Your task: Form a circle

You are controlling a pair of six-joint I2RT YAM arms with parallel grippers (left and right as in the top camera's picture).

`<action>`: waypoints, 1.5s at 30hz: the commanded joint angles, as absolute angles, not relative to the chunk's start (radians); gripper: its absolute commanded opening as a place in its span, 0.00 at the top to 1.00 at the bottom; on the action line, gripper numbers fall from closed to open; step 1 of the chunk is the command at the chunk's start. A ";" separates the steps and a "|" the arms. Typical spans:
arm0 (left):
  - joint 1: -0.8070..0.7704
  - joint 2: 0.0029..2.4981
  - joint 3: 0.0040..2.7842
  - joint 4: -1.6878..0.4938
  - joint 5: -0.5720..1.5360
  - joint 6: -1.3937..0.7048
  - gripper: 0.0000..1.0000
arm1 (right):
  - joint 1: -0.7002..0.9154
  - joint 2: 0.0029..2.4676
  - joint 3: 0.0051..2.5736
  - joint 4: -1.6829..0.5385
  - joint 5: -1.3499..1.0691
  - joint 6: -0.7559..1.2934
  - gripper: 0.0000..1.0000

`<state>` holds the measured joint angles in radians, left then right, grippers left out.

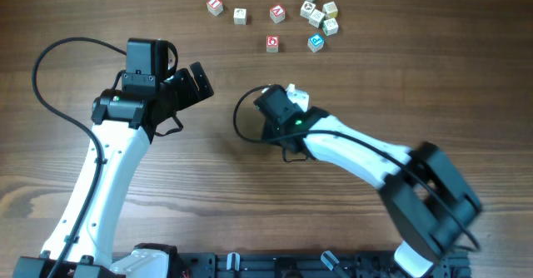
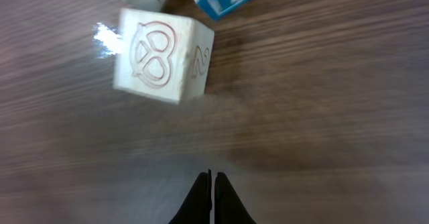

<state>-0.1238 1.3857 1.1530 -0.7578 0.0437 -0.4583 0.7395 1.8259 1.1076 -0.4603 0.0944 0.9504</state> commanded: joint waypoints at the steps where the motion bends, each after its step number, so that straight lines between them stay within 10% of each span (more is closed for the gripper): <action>1: -0.118 1.391 1.159 -0.756 0.052 -0.464 0.00 | 0.730 1.661 1.142 -0.497 0.228 1.002 0.95; 45: -0.118 1.391 1.159 -0.756 0.052 -0.464 0.00 | 0.677 1.928 1.069 -0.127 -0.094 0.578 0.95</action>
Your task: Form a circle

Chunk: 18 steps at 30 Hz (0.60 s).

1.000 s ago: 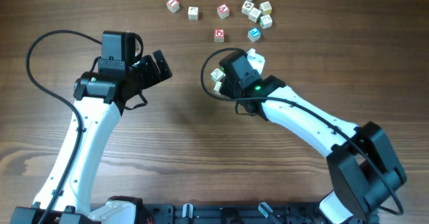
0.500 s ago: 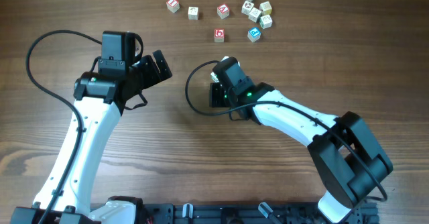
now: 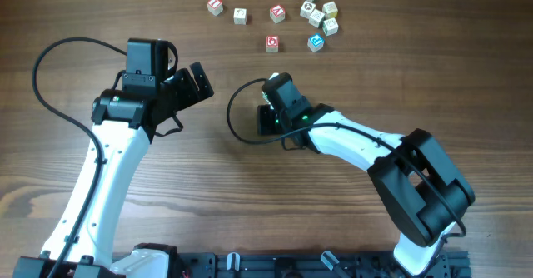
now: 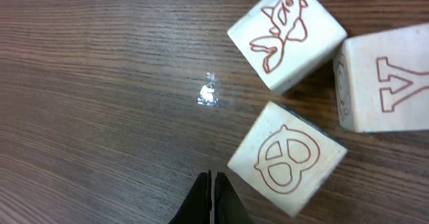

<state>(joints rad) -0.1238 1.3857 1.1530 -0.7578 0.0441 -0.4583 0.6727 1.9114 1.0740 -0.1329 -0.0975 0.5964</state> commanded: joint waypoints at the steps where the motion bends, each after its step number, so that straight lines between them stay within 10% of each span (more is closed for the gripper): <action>1: -0.118 1.391 1.159 -0.756 0.052 -0.464 0.00 | 0.677 1.928 1.069 -0.127 -0.086 0.579 0.95; 18: -0.119 1.391 1.159 -0.756 0.052 -0.464 0.00 | 0.670 1.928 1.069 -0.120 -0.023 0.579 0.95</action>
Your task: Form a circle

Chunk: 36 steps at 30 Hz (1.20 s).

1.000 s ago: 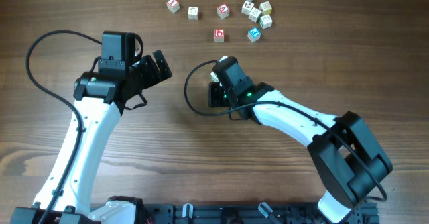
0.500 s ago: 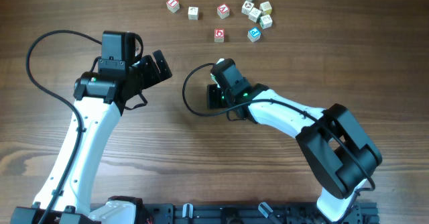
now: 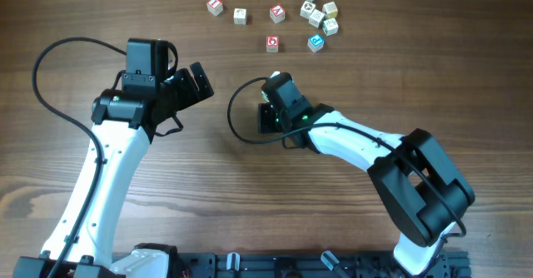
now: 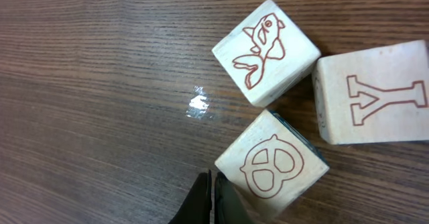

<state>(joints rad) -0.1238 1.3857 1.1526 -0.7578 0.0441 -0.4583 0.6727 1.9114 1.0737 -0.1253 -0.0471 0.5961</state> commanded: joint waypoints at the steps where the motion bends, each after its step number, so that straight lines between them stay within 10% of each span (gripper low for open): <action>1: -0.119 1.391 1.159 -0.756 0.052 -0.464 0.00 | 0.669 1.928 1.069 -0.121 -0.025 0.579 0.95; 36: -0.118 1.391 1.159 -0.756 0.052 -0.464 0.00 | 0.641 1.893 1.069 -0.209 0.159 0.736 0.95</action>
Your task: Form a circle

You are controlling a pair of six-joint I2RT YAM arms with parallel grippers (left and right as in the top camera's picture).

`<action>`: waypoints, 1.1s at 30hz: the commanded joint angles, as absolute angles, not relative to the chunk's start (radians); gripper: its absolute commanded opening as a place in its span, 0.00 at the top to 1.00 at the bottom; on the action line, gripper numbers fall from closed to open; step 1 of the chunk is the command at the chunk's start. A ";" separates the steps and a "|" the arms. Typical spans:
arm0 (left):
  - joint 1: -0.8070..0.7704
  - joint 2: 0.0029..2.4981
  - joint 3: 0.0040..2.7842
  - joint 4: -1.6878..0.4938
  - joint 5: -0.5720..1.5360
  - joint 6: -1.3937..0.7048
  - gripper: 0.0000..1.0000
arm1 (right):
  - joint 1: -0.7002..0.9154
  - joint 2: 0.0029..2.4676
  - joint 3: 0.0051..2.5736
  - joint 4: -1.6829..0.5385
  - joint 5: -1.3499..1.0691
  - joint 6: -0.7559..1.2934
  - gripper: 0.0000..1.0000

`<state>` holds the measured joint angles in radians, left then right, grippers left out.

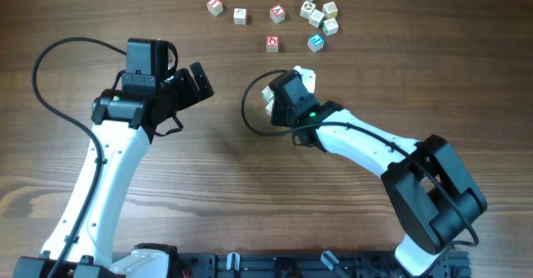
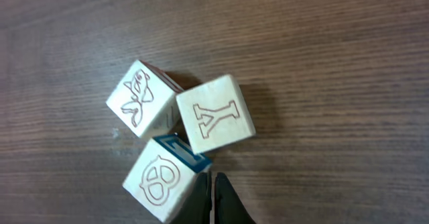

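Three wooden letter blocks lie bunched together on the table: a fish block, a Y block and a pretzel block with a blue side. My right gripper is shut and empty, its tips right beside the pretzel block's blue edge. From overhead the right gripper covers most of this bunch; one block peeks out at its left. My left gripper hangs open over bare table at the left, far from any block.
Several more blocks lie scattered at the far edge: a red-marked one, a plain one, another red, a blue one and a tight group. The right arm's cable loops left of its wrist.
My right wrist has turned and shifted to the right. The pretzel block now lies left of the shut tips instead of right of them, and the three blocks sit closer together.
First the shut right gripper was below the pretzel block, with a blue block just beyond. Then the pretzel block lay next to the fish and Y blocks, right of the tips. Now all three touch in a bunch. The left arm stayed still.
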<state>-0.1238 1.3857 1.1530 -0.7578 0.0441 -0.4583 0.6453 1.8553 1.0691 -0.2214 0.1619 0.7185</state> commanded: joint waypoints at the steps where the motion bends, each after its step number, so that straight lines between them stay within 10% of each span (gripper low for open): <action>1: -0.118 1.391 1.159 -0.756 0.052 -0.464 0.00 | 0.641 1.897 1.069 -0.207 0.156 0.736 0.95; 33: -0.118 1.391 1.159 -0.756 0.052 -0.464 0.00 | 0.640 1.863 1.083 -0.237 0.139 0.698 0.96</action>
